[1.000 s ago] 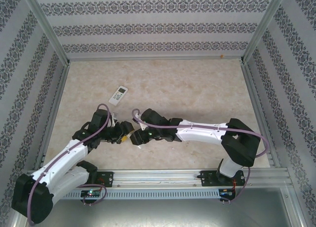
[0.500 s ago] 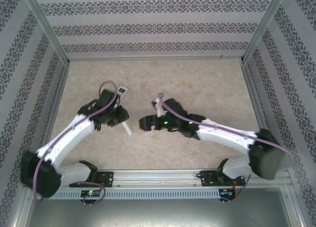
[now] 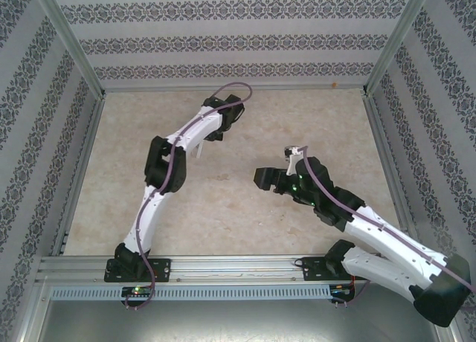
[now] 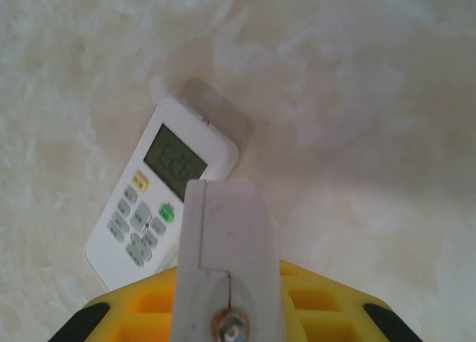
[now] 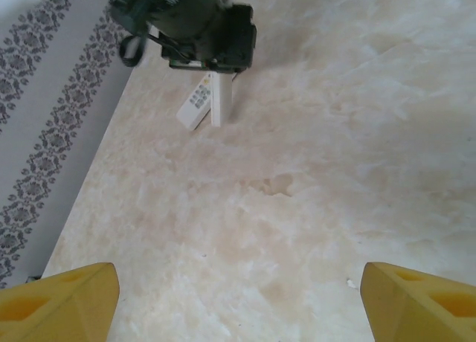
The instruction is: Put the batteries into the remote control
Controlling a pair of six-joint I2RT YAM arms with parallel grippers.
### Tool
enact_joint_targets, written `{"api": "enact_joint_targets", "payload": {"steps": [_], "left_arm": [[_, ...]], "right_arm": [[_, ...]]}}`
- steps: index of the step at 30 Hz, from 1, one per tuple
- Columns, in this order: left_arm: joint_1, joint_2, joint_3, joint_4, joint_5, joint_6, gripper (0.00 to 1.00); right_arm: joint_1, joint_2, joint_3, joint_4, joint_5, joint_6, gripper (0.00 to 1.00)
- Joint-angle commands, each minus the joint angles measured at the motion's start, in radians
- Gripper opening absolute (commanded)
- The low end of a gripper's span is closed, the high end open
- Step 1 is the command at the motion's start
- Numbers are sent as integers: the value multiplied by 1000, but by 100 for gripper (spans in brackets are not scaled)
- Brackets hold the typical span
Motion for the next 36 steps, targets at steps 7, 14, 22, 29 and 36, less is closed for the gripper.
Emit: {"api": "enact_joint_targets", "payload": {"steps": [7,14,22,29,36], "left_arm": [[-63,167,118,-142,-232,150,22],[-110,8,-51,96,-142,259,43],[-117,-291,-158,196,93,249,68],[-117,-824,-627,569,372,246,90],[-116,-1526,-1463,1189,297,381,100]], "right_arm": [[-48,-101,-23,-125,44,26,85],[-88,-185,-23,-221,80,31,86],[-169,-190,33,-311,108,3,94],[-374,-115,57,-299,126,-93,98],[-532,-1,-161,135,406,-431,97]]}}
